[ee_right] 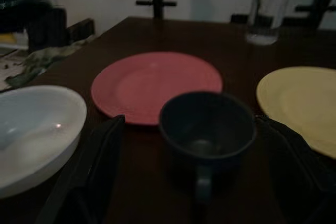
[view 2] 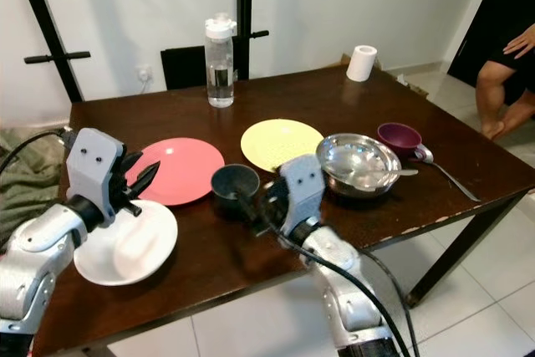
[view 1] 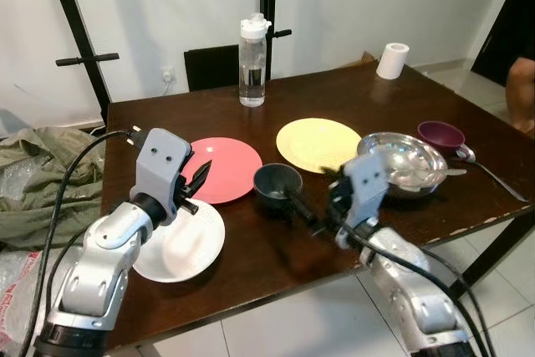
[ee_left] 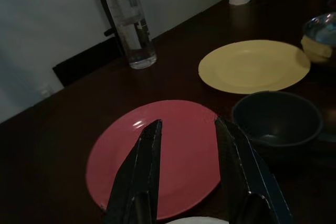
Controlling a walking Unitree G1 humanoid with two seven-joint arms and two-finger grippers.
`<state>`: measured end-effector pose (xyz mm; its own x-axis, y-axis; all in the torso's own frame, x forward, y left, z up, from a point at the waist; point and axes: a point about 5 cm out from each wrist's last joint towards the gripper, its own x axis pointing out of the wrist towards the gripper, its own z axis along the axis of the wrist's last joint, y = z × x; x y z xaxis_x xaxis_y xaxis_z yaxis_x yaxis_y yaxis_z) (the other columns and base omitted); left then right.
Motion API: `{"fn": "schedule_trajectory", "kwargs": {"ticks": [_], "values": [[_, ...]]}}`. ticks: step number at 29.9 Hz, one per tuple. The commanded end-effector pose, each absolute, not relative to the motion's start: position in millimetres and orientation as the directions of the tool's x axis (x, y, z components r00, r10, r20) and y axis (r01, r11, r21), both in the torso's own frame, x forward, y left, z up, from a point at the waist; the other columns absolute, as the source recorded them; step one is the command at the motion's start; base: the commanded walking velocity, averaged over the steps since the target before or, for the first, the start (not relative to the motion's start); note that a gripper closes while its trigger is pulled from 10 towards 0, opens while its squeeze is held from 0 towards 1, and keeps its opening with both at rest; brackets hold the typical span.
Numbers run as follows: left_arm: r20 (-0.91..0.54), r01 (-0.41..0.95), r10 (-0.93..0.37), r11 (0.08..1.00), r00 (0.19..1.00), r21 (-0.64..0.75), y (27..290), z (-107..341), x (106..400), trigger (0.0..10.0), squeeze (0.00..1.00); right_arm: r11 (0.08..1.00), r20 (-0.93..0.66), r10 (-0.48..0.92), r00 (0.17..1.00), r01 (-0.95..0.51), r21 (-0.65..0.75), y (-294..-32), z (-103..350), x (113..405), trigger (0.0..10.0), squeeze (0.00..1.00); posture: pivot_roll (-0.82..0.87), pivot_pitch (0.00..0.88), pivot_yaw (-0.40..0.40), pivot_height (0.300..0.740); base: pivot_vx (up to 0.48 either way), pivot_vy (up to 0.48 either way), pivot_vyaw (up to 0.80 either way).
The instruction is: Setting the table
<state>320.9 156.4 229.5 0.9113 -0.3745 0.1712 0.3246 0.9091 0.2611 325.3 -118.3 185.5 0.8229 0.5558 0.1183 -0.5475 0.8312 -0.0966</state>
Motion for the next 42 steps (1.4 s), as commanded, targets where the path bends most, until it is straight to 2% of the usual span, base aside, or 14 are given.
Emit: {"fn": "schedule_trajectory", "kwargs": {"ticks": [1, 9, 12, 19, 35, 39, 42], "values": [[0.181, 0.336, -0.384, 0.908, 0.905, 0.249, 152.2, 231.4, 318.9, 10.0, 0.00, 0.810, 0.116, 0.585, 0.802, -0.574, -0.119, -112.9, 186.8, 329.1, 10.0, 0.00, 0.05, 0.061, 0.052, 0.740, 0.000, 0.000, 0.00], [0.185, 0.352, -0.401, 0.903, 0.897, 0.246, 146.1, 231.6, 318.1, 10.0, 0.00, 0.809, 0.078, 0.582, 0.809, -0.566, -0.161, -106.2, 181.3, 338.1, 10.0, 0.00, 0.05, 0.068, 0.046, 0.740, 0.000, 0.000, 0.00], [0.183, 0.352, -0.398, 0.905, 0.899, 0.241, 146.4, 230.0, 318.8, 10.0, 0.00, 0.816, 0.038, 0.565, 0.824, -0.551, -0.173, -118.2, 170.8, 336.1, 10.0, 0.00, 0.03, 0.071, 0.045, 0.740, 0.000, 0.000, 0.00], [0.179, 0.365, -0.408, 0.901, 0.895, 0.233, 141.1, 228.0, 319.6, 10.0, 0.00, 0.790, -0.019, 0.589, 0.808, -0.581, -0.197, -123.7, 154.4, 326.2, 10.0, 0.00, 0.02, 0.073, 0.046, 0.740, 0.000, 0.000, 0.00], [0.180, 0.370, -0.412, 0.901, 0.893, 0.227, 136.7, 227.2, 318.6, 10.0, 0.00, 0.787, 0.022, 0.614, 0.789, -0.610, -0.095, -102.7, 145.8, 323.5, 10.0, 0.00, 0.04, 0.082, 0.045, 0.740, 0.000, 0.000, 0.00], [0.186, 0.365, -0.408, 0.903, 0.894, 0.227, 136.8, 229.8, 319.2, 10.0, 0.00, 0.802, 0.004, 0.592, 0.806, -0.588, -0.104, -98.8, 139.3, 329.5, 10.0, 0.00, 0.05, 0.088, 0.044, 0.740, 0.000, 0.000, 0.00], [0.187, 0.361, -0.405, 0.904, 0.895, 0.230, 137.9, 230.2, 318.4, 10.0, 0.00, 0.842, 0.003, 0.529, 0.848, -0.525, -0.124, -103.1, 137.7, 337.2, 10.0, 0.00, 0.06, 0.089, 0.044, 0.740, 0.000, 0.000, 0.00]]}}
